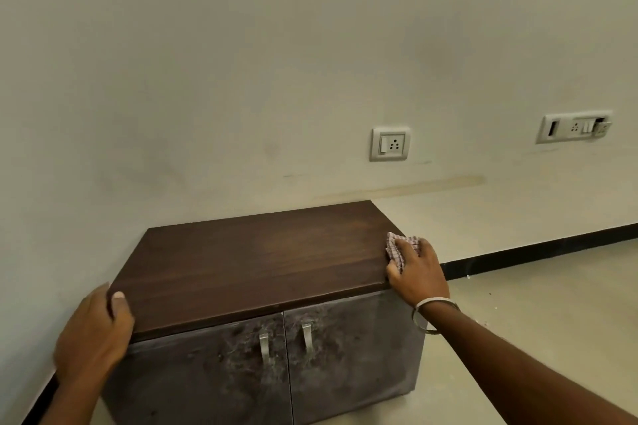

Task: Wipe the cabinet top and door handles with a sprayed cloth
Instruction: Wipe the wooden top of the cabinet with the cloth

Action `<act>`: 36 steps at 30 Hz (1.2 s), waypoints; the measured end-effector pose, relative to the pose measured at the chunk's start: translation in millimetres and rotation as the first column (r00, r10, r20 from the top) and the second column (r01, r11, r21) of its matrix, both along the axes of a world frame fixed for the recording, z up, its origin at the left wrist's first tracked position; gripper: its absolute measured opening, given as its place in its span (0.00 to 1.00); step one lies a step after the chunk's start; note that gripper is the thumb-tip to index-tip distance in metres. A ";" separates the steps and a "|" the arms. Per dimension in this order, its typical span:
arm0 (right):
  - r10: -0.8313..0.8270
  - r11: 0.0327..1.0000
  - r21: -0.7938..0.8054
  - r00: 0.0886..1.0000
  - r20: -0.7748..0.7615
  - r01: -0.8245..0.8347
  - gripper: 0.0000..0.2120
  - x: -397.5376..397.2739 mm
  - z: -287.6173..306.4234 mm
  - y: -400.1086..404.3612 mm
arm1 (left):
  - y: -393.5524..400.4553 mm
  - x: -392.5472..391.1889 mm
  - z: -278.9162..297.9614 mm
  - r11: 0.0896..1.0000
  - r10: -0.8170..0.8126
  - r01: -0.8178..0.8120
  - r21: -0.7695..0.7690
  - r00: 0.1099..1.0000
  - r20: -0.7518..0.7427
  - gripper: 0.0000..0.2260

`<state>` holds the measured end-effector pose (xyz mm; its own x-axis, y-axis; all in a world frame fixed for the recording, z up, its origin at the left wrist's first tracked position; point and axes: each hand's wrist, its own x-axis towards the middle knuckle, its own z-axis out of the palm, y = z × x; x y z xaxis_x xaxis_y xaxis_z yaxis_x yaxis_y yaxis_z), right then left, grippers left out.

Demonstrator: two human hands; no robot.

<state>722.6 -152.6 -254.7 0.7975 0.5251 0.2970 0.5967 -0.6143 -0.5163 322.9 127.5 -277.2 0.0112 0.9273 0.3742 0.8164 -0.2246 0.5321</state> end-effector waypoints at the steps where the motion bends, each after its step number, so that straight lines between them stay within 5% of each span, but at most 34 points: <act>1: -0.014 1.000 0.002 1.000 -0.002 0.014 0.27 -1.9 -0.6 1.3 | -3.7 1.1 2.8 1.000 0.002 -0.002 0.002 1.000 -0.007 0.22; 21: 0.427 0.904 -0.048 0.898 0.101 -0.424 0.32 -189.9 -5.5 105.7 | -11.1 -3.6 9.9 0.993 -0.115 0.115 0.001 0.990 0.085 0.20; 36: 0.697 0.717 -0.073 0.710 0.095 -0.694 0.37 -310.1 -4.6 166.4 | -8.2 -8.9 11.6 0.968 -0.222 0.248 -0.032 0.911 0.348 0.19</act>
